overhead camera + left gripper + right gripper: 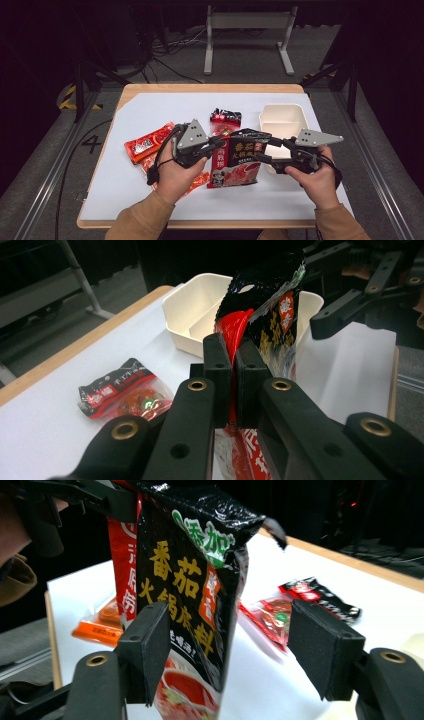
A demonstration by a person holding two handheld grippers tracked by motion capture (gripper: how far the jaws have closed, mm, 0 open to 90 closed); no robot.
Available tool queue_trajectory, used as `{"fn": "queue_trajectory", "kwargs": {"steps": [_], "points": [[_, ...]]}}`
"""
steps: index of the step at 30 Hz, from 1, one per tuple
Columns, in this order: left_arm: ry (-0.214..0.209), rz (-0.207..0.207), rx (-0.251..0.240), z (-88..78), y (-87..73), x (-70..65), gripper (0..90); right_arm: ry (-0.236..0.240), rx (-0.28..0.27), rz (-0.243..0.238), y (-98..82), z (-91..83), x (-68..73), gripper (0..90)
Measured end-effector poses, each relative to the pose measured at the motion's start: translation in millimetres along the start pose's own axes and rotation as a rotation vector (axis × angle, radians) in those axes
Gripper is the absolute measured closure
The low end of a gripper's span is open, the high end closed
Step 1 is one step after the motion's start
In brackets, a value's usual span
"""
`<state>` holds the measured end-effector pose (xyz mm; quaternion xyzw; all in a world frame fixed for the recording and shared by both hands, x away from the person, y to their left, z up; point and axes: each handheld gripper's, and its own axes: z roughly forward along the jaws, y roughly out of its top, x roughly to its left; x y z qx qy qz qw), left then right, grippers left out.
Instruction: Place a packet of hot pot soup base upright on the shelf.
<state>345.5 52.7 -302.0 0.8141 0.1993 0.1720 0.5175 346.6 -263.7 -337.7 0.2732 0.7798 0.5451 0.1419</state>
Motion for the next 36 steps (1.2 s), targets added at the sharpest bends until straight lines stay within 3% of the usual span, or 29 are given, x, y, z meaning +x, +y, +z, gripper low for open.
{"fn": "queue_trajectory", "kwargs": {"steps": [7,10,16,19,22,26,31,36], "points": [[-0.011,-0.008,-0.033,-5.6,2.7,-1.1,87.3,0.075,0.027,0.001,0.4,20.0,0.7,30.5],[-0.021,-0.013,-0.043,-7.5,4.0,-1.8,87.3,0.145,0.021,0.024,0.5,27.8,0.2,29.6],[-0.029,-0.01,-0.063,-9.6,6.1,-4.4,87.3,0.183,0.031,0.028,1.3,36.4,2.7,29.8],[-0.029,-0.008,-0.063,-9.4,6.5,-5.4,87.3,0.2,0.061,-0.009,2.4,38.9,5.0,37.2],[-0.021,0.009,-0.053,-8.6,6.5,-6.8,87.3,0.208,0.073,-0.017,3.7,40.0,6.3,41.2],[-0.021,0.009,-0.045,-7.1,5.5,-7.4,87.1,0.184,0.069,-0.038,10.0,36.5,6.0,44.2],[-0.025,0.008,-0.041,-5.1,4.7,-8.0,87.0,0.164,0.126,-0.078,15.7,34.4,7.3,58.4],[-0.02,0.01,-0.04,-5.0,4.0,-7.6,86.9,0.183,0.175,-0.109,17.5,35.1,7.8,72.9]]}}
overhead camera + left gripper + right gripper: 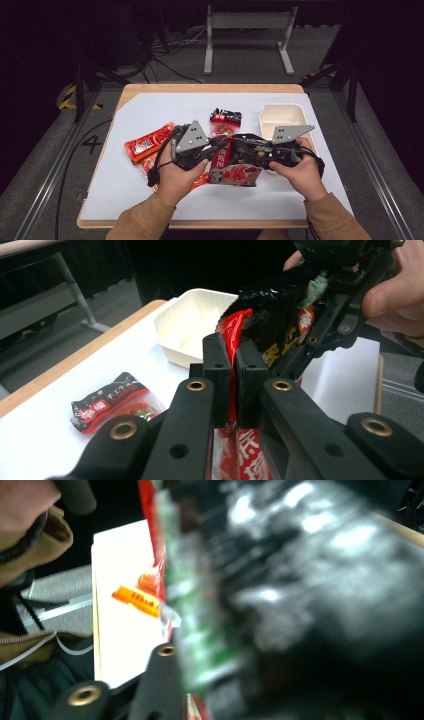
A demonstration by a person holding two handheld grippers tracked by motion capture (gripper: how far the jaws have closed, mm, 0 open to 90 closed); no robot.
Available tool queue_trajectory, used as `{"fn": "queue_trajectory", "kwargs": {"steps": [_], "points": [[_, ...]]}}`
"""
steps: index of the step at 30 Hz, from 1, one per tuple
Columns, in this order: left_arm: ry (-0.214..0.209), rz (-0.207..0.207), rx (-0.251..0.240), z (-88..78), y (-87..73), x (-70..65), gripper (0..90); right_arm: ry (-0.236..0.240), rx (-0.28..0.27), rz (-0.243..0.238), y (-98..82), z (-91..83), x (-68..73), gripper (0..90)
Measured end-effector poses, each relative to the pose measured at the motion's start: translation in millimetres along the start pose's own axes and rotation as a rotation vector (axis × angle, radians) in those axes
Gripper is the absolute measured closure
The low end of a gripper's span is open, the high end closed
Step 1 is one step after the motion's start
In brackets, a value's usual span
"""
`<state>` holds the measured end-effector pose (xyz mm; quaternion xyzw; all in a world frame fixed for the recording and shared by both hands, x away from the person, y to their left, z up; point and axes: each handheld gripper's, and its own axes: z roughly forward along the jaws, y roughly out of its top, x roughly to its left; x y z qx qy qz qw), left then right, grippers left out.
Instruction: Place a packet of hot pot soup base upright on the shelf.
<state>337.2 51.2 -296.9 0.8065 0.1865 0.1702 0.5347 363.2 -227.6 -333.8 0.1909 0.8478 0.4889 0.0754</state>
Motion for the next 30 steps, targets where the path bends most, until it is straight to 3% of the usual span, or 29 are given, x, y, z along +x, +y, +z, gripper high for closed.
{"fn": "queue_trajectory", "kwargs": {"steps": [10,14,17,20,23,27,30], "points": [[0.007,-0.001,-0.001,-2.3,0.3,3.4,84.3,0.001,0.027,-0.039,7.8,-1.4,3.6,83.2],[-0.016,-0.054,0.005,-2.2,-1.9,9.7,75.7,-0.006,0.043,-0.041,9.3,-1.0,2.8,84.5],[-0.023,-0.091,-0.002,-5.1,-5.2,15.7,54.1,-0.014,0.043,-0.039,10.2,-1.7,2.8,84.8],[-0.02,-0.114,-0.001,-10.3,-7.2,19.6,43.9,-0.013,0.039,-0.043,12.1,-3.3,2.2,84.8],[-0.013,-0.122,-0.007,-19.0,-8.8,24.0,39.8,-0.028,0.047,-0.047,14.2,-4.4,0.5,84.8],[0.043,-0.114,0.008,-31.0,-14.7,30.9,36.2,-0.05,0.055,-0.054,17.7,-6.4,-0.5,84.8],[0.063,-0.14,0.018,-38.2,-23.7,37.8,34.7,-0.052,0.045,-0.049,20.9,-9.6,-2.3,84.7]]}}
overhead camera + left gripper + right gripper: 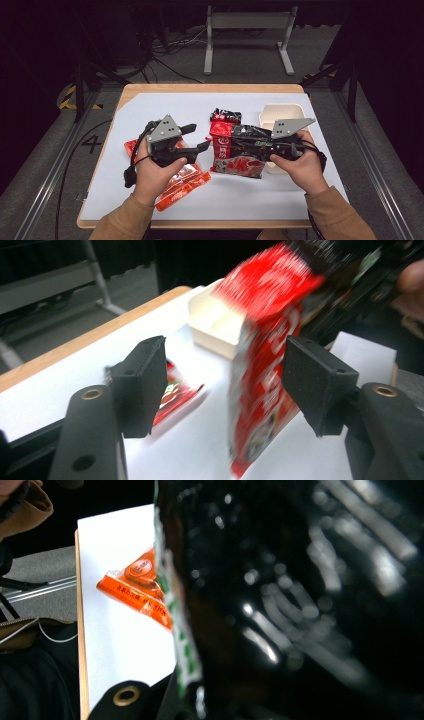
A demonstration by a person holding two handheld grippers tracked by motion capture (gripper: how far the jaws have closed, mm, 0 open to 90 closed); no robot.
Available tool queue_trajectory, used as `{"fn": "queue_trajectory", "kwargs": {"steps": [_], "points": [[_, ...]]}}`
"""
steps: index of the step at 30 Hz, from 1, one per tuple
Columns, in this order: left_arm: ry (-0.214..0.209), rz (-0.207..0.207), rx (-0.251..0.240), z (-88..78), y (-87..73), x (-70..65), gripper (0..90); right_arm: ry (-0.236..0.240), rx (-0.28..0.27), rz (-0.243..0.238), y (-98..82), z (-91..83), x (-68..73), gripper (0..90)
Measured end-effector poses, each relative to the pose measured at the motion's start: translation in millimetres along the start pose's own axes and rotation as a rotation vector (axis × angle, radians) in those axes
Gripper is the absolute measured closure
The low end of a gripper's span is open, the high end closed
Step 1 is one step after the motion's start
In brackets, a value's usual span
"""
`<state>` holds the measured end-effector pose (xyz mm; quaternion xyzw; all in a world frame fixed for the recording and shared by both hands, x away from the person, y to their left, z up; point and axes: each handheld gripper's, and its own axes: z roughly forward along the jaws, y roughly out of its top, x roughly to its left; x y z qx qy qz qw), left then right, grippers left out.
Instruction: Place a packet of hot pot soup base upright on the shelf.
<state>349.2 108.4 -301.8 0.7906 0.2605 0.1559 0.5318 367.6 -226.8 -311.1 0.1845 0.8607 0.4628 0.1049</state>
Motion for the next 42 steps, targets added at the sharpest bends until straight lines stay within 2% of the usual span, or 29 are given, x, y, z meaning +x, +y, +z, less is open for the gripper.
{"fn": "queue_trajectory", "kwargs": {"steps": [2,8,9,12,14,17,22,27,36,40,42], "points": [[0.013,-0.016,0.012,-3.7,-5.9,4.2,33.9,-0.004,-0.002,0.001,2.0,-1.9,-2.2,84.7],[0.018,-0.027,0.054,-7.7,-19.2,13.1,30.5,-0.017,-0.005,0.004,8.6,-8.7,-13.2,84.7],[0.023,-0.019,0.06,-8.2,-21.8,15.1,29.9,-0.018,-0.007,0.007,10.0,-10.3,-14.9,84.8],[0.021,-0.033,0.079,-8.3,-31.0,19.1,28.7,-0.026,-0.016,0.007,14.9,-16.3,-20.9,84.7],[-0.001,-0.04,0.097,-7.4,-36.0,20.5,26.1,-0.036,-0.017,-0.001,18.4,-20.8,-24.7,84.7],[0.004,-0.039,0.115,-5.8,-44.2,22.0,22.9,-0.055,-0.014,-0.012,23.6,-27.2,-29.7,84.7],[0.018,-0.041,0.12,-6.1,-50.1,24.3,21.1,-0.068,-0.017,-0.018,28.2,-34.6,-36.6,84.7],[0.042,-0.021,0.14,-9.7,-55.6,26.4,18.9,-0.09,-0.019,-0.016,33.1,-43.4,-45.9,84.7],[0.06,-0.05,0.183,-14.0,-73.5,33.8,16.6,-0.12,-0.028,-0.016,35.6,-55.9,-70.7,84.7],[0.065,-0.064,0.198,-16.2,-82.2,38.1,15.5,-0.13,-0.026,-0.037,36.4,-60.0,-81.0,84.7],[0.075,-0.072,0.191,-18.6,-85.6,39.9,14.4,-0.133,-0.029,-0.038,36.9,-62.7,-85.7,84.7]]}}
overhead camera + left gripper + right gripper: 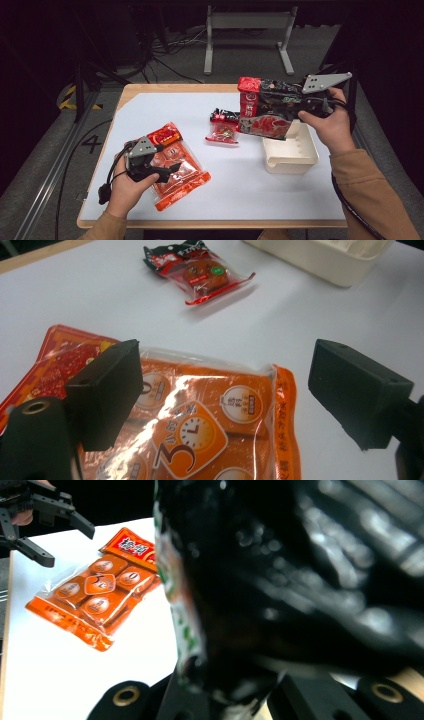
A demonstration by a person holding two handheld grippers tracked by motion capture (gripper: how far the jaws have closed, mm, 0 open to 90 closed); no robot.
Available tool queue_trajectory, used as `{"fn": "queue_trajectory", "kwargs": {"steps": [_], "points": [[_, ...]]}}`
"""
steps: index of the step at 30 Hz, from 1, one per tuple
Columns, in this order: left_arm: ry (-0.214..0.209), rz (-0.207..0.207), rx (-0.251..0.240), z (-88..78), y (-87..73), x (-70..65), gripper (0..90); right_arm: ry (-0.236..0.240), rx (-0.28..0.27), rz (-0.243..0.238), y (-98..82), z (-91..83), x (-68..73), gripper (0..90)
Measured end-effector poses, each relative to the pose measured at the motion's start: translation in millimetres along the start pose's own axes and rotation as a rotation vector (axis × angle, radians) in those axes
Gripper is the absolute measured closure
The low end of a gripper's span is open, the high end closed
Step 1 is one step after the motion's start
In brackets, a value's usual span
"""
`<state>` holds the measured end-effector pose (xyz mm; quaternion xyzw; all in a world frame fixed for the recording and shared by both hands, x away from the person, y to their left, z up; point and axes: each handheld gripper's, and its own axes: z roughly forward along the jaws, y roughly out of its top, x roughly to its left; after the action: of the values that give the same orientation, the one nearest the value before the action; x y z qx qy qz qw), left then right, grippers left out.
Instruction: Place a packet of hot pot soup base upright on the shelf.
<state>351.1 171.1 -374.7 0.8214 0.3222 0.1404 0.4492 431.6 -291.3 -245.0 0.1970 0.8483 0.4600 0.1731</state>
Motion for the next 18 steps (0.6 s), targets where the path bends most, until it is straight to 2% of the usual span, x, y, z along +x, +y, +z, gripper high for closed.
{"fn": "queue_trajectory", "kwargs": {"steps": [3,7,10,16,18], "points": [[0.007,-0.023,-0.027,-3.6,-3.8,5.0,15.0,-0.009,-0.007,0.001,1.1,-4.4,-8.5,84.7],[0.007,-0.032,-0.008,-6.1,-10.1,12.1,11.5,-0.034,-0.018,0.011,0.9,-10.5,-19.6,84.7],[-0.022,-0.065,-0.026,-8.2,-15.3,17.7,11.5,-0.045,-0.016,0.019,-0.9,-12.8,-26.6,84.7],[0.005,-0.077,-0.025,-12.9,-23.7,23.8,10.1,-0.069,-0.017,0.053,-8.4,-16.3,-44.2,84.7],[-0.005,-0.061,-0.021,-14.5,-26.4,24.9,8.3,-0.075,-0.019,0.06,-10.5,-17.7,-50.2,84.7]]}}
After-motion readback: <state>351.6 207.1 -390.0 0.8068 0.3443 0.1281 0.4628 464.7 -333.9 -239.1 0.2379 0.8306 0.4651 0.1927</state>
